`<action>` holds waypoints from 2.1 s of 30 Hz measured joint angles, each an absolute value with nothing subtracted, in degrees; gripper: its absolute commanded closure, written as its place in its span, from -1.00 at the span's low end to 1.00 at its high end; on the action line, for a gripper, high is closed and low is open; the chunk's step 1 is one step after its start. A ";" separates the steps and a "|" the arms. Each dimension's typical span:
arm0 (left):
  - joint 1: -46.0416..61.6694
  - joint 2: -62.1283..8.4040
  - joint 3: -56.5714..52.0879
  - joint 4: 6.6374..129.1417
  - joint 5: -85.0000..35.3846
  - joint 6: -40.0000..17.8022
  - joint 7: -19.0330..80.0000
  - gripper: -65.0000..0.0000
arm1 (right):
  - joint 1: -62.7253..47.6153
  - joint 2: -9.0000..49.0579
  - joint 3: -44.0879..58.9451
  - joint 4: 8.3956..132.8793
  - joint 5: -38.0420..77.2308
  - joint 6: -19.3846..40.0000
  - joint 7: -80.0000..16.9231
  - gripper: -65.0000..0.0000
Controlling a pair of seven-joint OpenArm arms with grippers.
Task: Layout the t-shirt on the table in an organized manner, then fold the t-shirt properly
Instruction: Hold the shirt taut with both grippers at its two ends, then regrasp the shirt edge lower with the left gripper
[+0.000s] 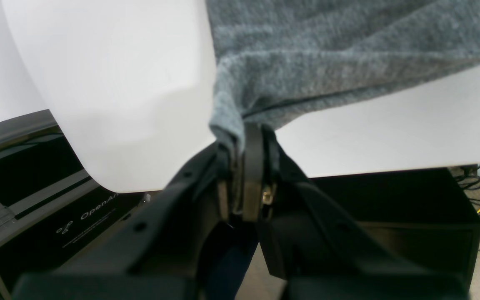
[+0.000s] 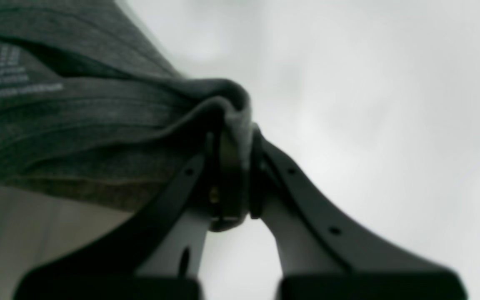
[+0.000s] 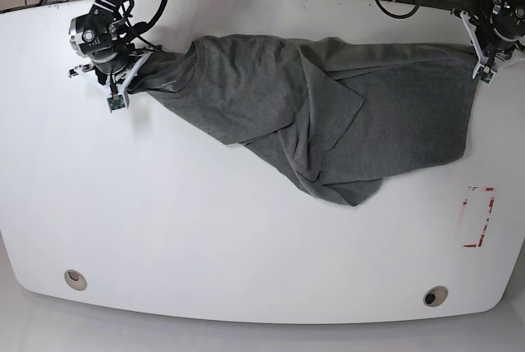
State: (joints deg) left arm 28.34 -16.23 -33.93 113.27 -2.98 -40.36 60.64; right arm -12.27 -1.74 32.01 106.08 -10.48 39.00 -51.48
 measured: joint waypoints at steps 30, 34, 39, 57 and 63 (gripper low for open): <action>27.09 -16.19 -33.80 113.27 -2.59 -40.40 61.32 -0.49 | -11.79 -1.74 31.77 106.08 -10.50 39.00 -51.51 1.00; 22.55 -16.03 -33.78 113.23 -2.39 -40.29 61.87 -0.50 | -11.33 -1.76 31.77 106.06 -10.50 39.00 -51.59 1.00; 13.76 -15.44 -33.71 113.03 -2.31 -40.16 61.28 -0.50 | -11.11 -1.74 31.73 106.06 -10.52 39.00 -51.51 1.00; -12.19 -16.36 -34.24 84.38 -1.61 -39.99 62.96 -0.50 | -10.07 -1.74 31.68 106.02 -10.50 39.00 -51.66 1.00; -14.26 -16.88 -33.01 77.58 -1.69 -39.94 59.24 -0.50 | -9.56 -1.76 31.66 106.02 -10.48 39.00 -51.55 1.00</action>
